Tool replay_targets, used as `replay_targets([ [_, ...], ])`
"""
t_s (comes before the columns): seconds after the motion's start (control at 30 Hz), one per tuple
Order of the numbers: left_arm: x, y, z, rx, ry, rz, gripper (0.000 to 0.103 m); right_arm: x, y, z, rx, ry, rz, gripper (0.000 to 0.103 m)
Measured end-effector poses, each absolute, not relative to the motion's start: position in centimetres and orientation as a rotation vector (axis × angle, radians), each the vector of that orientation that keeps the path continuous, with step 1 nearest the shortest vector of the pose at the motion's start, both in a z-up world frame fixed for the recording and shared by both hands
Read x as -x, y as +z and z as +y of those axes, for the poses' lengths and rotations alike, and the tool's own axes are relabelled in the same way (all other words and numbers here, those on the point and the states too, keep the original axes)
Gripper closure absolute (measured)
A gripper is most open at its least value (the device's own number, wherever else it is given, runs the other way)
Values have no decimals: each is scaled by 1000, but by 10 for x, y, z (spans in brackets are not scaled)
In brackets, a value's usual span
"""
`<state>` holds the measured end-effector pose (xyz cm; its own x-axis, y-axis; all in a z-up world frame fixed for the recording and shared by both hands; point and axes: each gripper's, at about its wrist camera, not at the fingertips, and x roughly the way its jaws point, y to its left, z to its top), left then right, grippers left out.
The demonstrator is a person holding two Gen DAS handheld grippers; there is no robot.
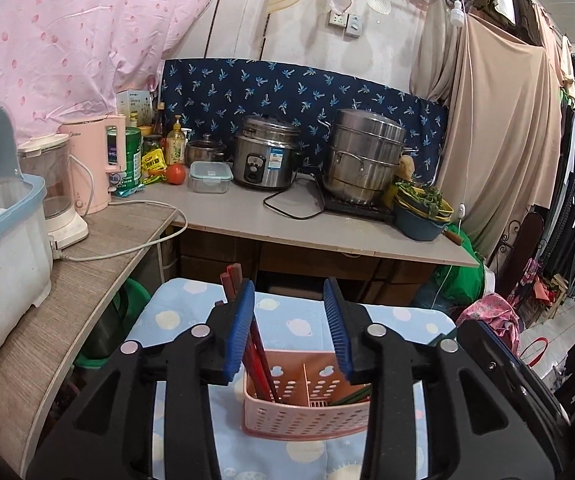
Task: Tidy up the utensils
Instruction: 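Lower both chopsticks into the basket and open both tools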
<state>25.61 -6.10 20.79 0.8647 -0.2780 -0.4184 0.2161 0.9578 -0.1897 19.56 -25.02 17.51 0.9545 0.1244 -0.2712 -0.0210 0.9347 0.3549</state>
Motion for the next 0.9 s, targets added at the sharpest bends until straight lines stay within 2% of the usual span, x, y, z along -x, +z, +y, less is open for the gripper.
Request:
replay_targets([
  [0.07, -251, 207, -61, 130, -259, 459, 67, -191, 174, -248, -354, 79, 301, 85],
  [0.23, -235, 202, -62, 95, -251, 471, 67, -174, 169, -241, -342, 91, 332, 80],
  [0.3, -229, 198, -63, 80, -245, 485, 65, -165, 166, -239, -334, 86, 351, 73],
  [0.37, -220, 192, -61, 60, -234, 499, 52, -155, 163, -237, -321, 82, 363, 66],
  [0.4, -216, 189, -60, 52, -230, 502, 50, -150, 160, -236, -313, 75, 371, 64],
  [0.7, -176, 156, -56, -16, -211, 556, 49, -111, 133, -224, -254, 50, 447, 53],
  [0.9, -155, 135, -54, -37, -204, 589, 45, -92, 119, -219, -229, 15, 474, 42],
])
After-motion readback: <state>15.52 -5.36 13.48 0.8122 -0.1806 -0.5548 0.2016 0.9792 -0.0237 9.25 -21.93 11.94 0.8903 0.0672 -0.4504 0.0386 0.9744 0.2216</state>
